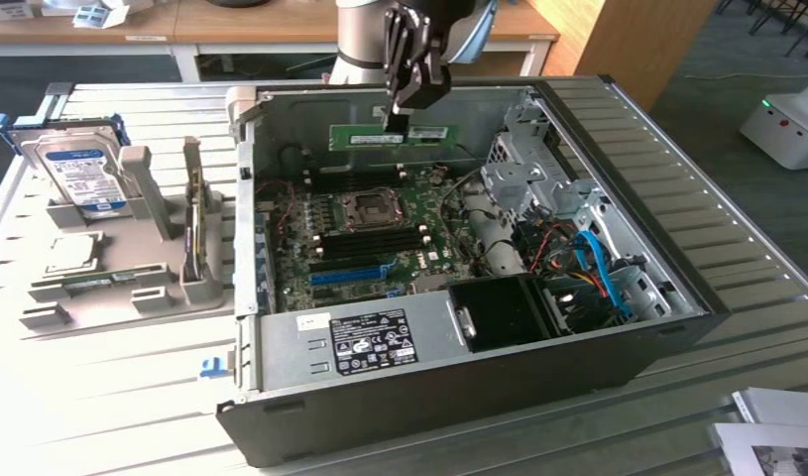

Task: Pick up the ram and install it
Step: 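Pick up the ram and move it above insertion slot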

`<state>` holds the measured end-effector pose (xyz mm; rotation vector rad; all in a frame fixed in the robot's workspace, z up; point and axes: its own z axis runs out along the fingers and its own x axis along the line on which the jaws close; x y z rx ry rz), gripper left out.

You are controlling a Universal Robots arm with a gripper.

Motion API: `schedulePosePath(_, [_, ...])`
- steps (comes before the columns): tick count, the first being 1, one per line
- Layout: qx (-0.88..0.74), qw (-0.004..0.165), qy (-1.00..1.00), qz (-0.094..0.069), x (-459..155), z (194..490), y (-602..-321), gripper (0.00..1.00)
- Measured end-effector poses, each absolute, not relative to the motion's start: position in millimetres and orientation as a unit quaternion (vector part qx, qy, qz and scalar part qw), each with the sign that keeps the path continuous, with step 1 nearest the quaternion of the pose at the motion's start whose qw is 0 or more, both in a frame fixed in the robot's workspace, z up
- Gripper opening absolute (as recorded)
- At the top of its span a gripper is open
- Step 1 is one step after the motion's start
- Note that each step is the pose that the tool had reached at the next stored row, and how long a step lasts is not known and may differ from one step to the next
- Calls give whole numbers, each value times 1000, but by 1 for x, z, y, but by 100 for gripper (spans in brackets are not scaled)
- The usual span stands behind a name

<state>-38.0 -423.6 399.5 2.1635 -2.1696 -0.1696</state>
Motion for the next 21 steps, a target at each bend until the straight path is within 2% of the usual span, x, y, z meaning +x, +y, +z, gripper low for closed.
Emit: schedulePosePath(21, [705, 38, -707, -55, -38, 402, -408, 12])
